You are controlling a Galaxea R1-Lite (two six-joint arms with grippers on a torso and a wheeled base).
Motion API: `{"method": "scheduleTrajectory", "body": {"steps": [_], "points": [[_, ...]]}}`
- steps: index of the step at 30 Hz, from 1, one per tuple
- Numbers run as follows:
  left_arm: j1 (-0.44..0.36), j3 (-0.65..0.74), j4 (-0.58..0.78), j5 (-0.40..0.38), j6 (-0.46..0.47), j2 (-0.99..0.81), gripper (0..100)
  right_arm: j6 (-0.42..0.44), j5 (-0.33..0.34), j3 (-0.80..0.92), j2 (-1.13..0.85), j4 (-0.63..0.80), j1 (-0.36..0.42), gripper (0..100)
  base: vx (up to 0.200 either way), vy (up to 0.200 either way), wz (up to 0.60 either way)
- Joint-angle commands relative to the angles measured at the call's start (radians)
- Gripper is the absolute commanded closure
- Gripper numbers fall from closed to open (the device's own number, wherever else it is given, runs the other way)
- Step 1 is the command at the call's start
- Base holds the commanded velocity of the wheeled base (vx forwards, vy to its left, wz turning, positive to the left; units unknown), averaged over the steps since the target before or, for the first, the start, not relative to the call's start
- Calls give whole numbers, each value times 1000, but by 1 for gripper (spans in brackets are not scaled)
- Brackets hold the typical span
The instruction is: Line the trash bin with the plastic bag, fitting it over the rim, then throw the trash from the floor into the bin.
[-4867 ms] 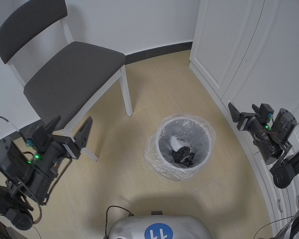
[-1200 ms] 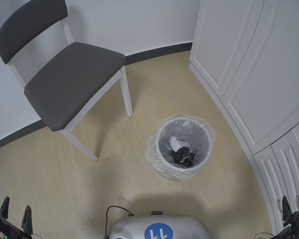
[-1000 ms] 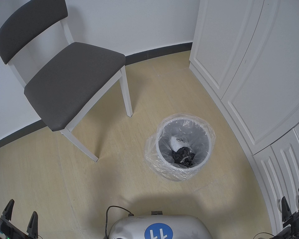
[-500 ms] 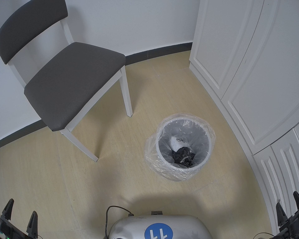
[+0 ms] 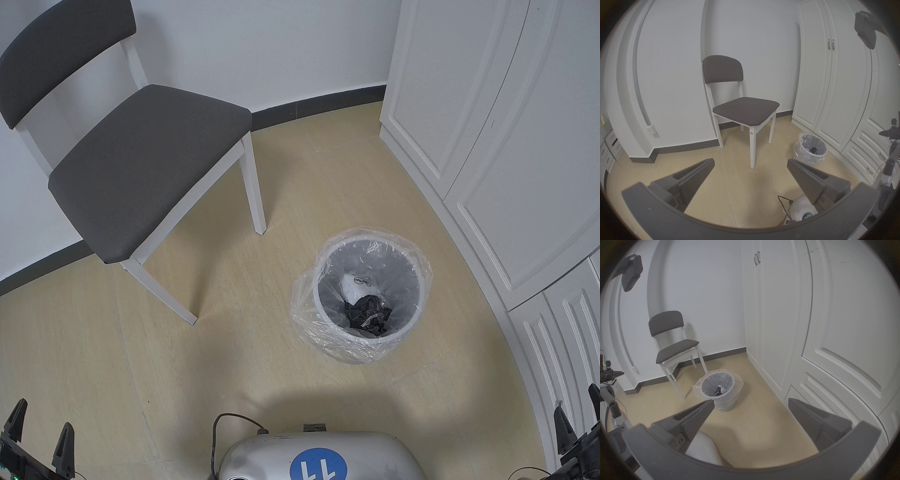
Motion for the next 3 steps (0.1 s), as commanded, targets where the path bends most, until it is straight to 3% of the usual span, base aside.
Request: {"method": "scheduleTrajectory", "body": {"steps": [1,3], "points": [[0,18,0,0,2,-14,0,0,0,17,-14,0,0,0,0,0,0],[0,18,0,0,0,-14,0,0,0,17,-14,0,0,0,0,0,0]]}}
